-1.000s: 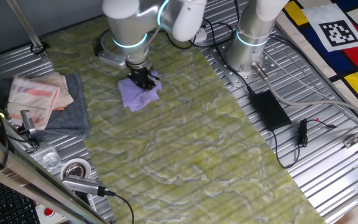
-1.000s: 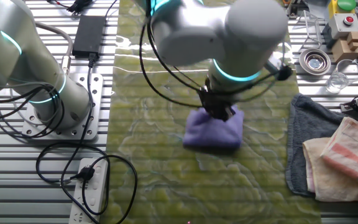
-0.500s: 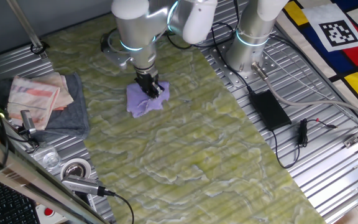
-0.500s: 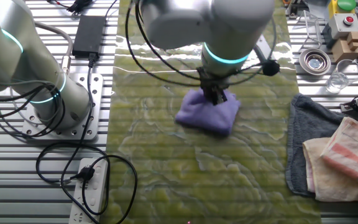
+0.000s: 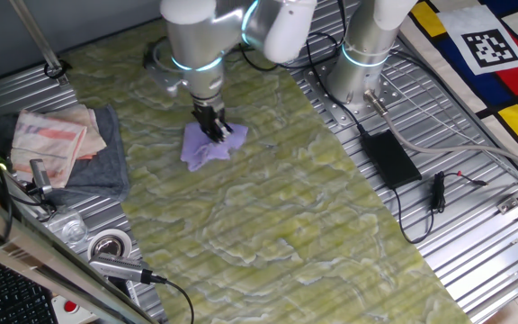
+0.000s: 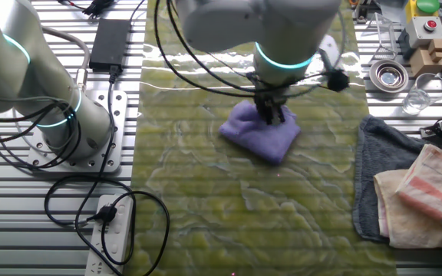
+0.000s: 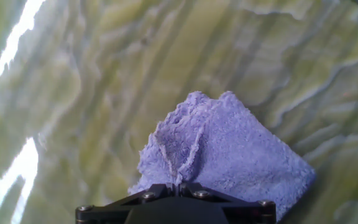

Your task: Clean the table with a cloth

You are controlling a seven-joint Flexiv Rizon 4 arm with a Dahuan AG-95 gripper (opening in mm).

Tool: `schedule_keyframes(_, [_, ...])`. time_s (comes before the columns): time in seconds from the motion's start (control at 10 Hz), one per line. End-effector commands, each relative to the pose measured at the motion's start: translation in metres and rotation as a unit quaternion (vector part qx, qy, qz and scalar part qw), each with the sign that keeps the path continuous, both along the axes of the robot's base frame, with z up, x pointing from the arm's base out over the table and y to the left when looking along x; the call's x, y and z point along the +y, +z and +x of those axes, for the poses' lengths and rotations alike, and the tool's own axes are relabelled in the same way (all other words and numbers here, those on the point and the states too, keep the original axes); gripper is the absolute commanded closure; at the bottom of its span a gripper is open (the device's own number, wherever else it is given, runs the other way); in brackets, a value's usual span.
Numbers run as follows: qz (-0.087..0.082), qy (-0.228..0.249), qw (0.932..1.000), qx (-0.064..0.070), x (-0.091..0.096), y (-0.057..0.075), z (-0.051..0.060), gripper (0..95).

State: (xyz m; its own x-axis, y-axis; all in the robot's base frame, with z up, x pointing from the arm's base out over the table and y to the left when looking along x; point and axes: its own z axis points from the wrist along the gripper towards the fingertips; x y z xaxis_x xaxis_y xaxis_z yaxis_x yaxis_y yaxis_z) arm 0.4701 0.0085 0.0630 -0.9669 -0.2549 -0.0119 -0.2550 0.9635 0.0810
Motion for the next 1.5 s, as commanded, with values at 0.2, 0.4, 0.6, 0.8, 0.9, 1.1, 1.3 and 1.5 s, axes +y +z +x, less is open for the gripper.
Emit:
schedule_keyframes(0.2, [-0.058,0.167,0.9838,0.030,-0.029,0.013,0.025,95.0])
schedule_keyframes(0.4, [-0.058,0.160,0.9833,0.066,-0.035,0.021,0.027,95.0])
schedule_keyframes(0.6, [-0.053,0.133,0.9850,0.097,-0.033,0.030,0.025,95.0])
schedule_keyframes(0.8, [-0.046,0.106,0.9871,0.111,-0.023,0.043,0.018,95.0])
schedule_keyframes(0.9, [-0.044,0.098,0.9878,0.113,-0.017,0.047,0.016,95.0])
schedule_keyframes(1.1, [-0.033,0.074,0.9902,0.114,0.000,0.053,0.013,95.0])
schedule_keyframes(1.3, [-0.033,0.060,0.9910,0.115,0.012,0.059,0.012,95.0])
schedule_keyframes(1.5, [-0.040,0.087,0.9888,0.114,0.012,0.061,0.013,95.0])
